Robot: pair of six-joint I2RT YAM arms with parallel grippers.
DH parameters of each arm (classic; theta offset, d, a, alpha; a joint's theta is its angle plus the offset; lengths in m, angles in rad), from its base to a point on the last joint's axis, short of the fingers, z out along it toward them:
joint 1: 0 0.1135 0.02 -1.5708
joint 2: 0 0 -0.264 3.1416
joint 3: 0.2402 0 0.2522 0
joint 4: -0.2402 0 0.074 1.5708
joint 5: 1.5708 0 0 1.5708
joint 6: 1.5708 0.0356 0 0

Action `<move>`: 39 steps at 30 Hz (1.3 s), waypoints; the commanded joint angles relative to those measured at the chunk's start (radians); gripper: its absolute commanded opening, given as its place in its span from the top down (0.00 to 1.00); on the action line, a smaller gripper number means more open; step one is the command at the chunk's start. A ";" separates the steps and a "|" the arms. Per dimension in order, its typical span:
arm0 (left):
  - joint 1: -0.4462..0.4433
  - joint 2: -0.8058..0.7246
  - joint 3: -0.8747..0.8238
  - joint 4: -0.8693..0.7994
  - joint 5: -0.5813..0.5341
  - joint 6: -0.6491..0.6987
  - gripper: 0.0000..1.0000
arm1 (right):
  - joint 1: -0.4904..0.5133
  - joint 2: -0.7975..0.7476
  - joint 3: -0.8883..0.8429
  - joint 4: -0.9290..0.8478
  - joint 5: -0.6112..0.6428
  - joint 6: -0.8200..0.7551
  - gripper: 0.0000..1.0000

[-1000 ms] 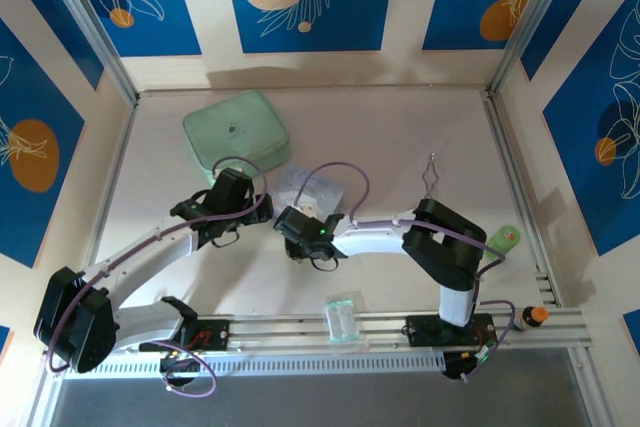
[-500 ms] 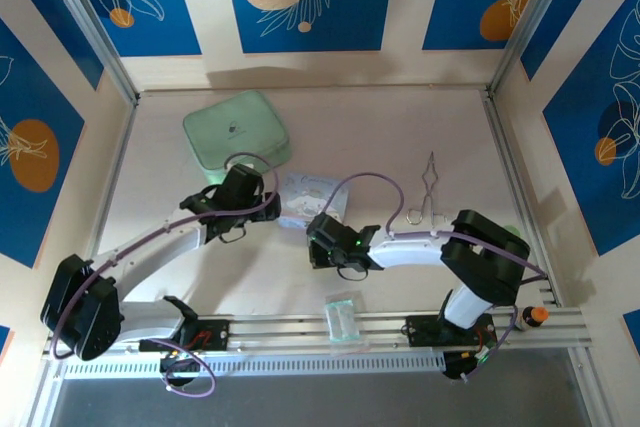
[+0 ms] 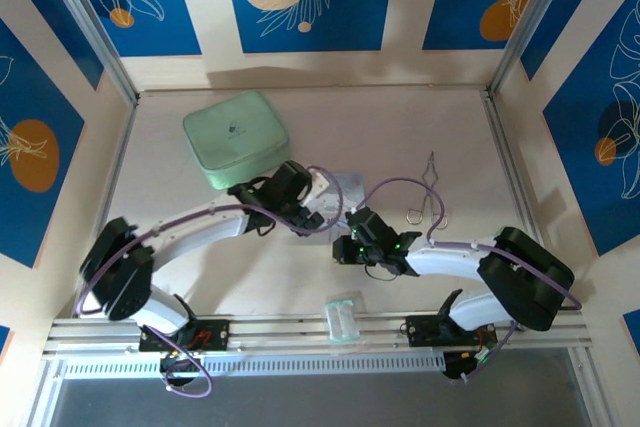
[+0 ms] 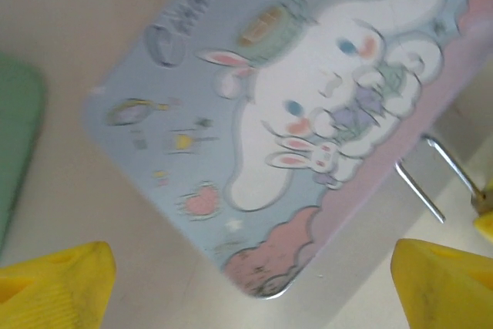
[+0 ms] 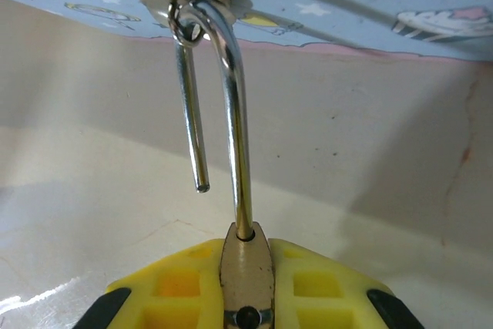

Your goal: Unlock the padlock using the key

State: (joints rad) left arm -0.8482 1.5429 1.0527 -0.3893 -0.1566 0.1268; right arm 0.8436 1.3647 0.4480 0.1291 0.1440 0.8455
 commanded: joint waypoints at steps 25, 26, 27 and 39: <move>-0.159 0.374 0.120 -0.132 -0.089 0.138 0.50 | -0.169 0.040 -0.177 0.329 -0.097 0.192 0.93; -0.160 0.378 0.114 -0.129 -0.085 0.134 0.50 | -0.174 0.035 -0.185 0.336 -0.081 0.213 0.93; -0.160 0.380 0.106 -0.126 -0.082 0.129 0.50 | -0.178 0.030 -0.188 0.338 -0.067 0.229 0.93; -0.183 0.394 0.068 -0.129 -0.081 0.096 0.52 | -0.218 -0.093 -0.197 0.327 0.040 0.291 0.94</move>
State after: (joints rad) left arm -1.0176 1.8294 1.2129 -0.3058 -0.3717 0.2668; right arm 0.6479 1.2903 0.2356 0.4595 0.0986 1.1255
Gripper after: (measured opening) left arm 0.483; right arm 0.136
